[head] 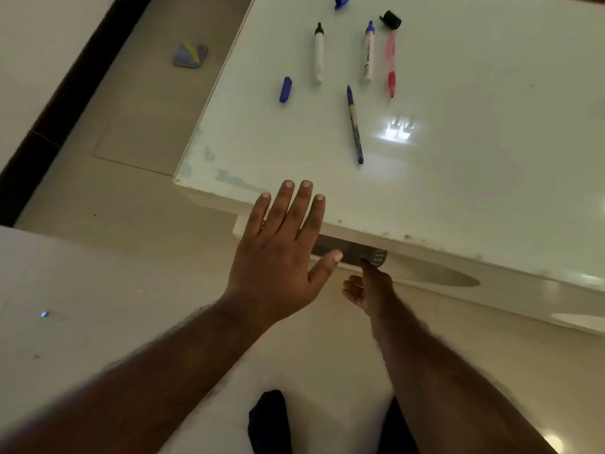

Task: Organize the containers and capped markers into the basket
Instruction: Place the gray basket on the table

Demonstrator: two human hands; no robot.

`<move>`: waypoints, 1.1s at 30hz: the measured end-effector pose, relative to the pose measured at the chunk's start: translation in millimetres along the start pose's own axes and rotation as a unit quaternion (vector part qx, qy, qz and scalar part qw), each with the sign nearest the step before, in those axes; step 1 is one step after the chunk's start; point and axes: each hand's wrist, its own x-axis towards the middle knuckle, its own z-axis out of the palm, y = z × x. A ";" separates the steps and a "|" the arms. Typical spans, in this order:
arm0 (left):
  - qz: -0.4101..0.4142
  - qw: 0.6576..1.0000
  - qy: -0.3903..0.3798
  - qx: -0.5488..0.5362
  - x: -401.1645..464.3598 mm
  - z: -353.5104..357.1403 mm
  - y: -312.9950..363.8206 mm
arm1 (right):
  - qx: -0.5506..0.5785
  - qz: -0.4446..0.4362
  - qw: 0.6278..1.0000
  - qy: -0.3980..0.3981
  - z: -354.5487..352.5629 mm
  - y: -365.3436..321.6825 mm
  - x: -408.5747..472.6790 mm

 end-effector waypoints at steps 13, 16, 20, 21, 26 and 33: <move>0.048 0.998 0.040 0.009 14.1 16.3 -3.4 | 0.168 -0.030 0.985 -0.015 4.5 3.4 49.4; 0.028 0.999 0.022 0.004 11.1 1.0 -2.0 | 0.168 0.004 0.986 -0.008 -5.6 32.1 7.9; 0.016 1.000 0.013 -0.004 7.5 -43.4 0.5 | 0.151 0.088 0.985 0.003 -36.9 84.7 -66.3; 0.009 1.000 0.012 -0.003 6.8 -60.7 0.3 | 0.132 0.105 0.986 0.013 -46.6 93.0 -87.7; -0.009 0.999 0.045 0.007 8.5 -156.1 -9.3 | 0.030 0.141 0.990 0.011 -90.1 113.8 -199.2; -0.025 0.998 0.054 0.023 15.6 -271.8 -9.9 | 0.069 0.152 0.985 -0.047 -127.4 43.4 -317.2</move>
